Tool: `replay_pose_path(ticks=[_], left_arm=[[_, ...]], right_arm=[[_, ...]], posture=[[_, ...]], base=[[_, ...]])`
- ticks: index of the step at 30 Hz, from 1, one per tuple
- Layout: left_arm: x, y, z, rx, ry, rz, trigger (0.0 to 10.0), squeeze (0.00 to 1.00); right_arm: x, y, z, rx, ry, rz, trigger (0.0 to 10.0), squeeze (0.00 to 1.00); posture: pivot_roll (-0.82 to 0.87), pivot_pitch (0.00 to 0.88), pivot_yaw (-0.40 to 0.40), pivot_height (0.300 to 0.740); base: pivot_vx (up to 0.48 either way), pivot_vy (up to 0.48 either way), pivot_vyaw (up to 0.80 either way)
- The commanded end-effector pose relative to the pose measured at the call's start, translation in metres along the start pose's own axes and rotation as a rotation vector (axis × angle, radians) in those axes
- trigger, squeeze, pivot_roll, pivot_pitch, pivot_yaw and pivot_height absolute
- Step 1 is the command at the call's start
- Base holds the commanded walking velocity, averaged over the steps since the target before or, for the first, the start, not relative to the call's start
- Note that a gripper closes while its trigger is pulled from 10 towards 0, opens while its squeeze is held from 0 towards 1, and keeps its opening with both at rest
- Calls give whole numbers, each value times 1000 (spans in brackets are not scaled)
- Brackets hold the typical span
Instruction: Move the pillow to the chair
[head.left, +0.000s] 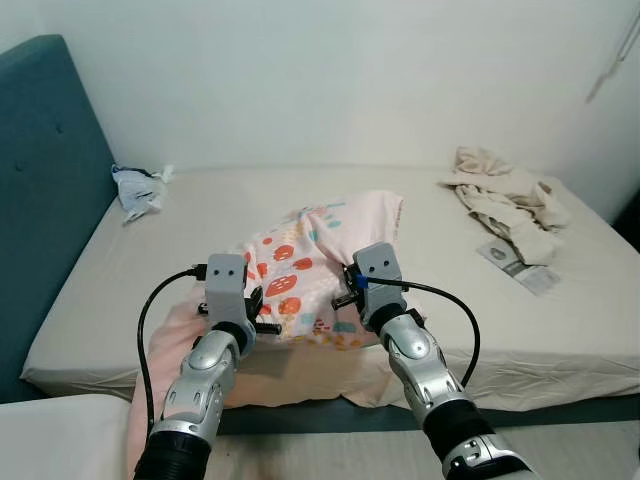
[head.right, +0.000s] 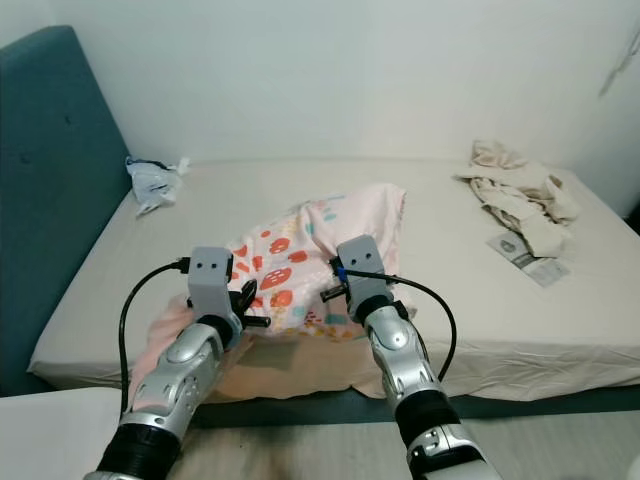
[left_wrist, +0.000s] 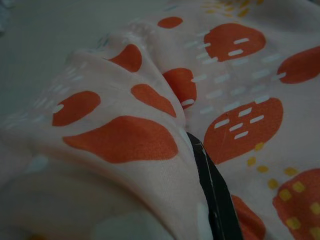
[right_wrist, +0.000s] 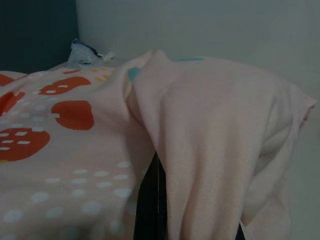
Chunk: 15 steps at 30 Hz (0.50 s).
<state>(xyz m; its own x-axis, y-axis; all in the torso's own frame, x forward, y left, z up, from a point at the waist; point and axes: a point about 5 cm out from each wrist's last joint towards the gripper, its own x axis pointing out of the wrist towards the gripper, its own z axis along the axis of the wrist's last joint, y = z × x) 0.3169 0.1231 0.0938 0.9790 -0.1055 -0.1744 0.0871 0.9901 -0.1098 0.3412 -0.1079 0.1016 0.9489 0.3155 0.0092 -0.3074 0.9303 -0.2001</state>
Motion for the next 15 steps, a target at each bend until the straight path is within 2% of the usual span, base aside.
replay_pose_path(ticks=[1,7,15], left_arm=[[-2,14,0,47,30,64,10000,0],[-3,10,-2,54,80,19,10000,0],[-7,8,-12,78,142,21,10000,0]], right_arm=[[-2,-17,5,7,-29,-89,10000,0],[-3,-17,4,8,-27,-94,10000,0],[-4,-15,3,11,-25,-94,10000,0]], posture=[[-29,33,-29,740],[-25,40,-23,740],[-24,48,-23,740]], base=[[0,0,800],[0,0,800],[0,0,800]])
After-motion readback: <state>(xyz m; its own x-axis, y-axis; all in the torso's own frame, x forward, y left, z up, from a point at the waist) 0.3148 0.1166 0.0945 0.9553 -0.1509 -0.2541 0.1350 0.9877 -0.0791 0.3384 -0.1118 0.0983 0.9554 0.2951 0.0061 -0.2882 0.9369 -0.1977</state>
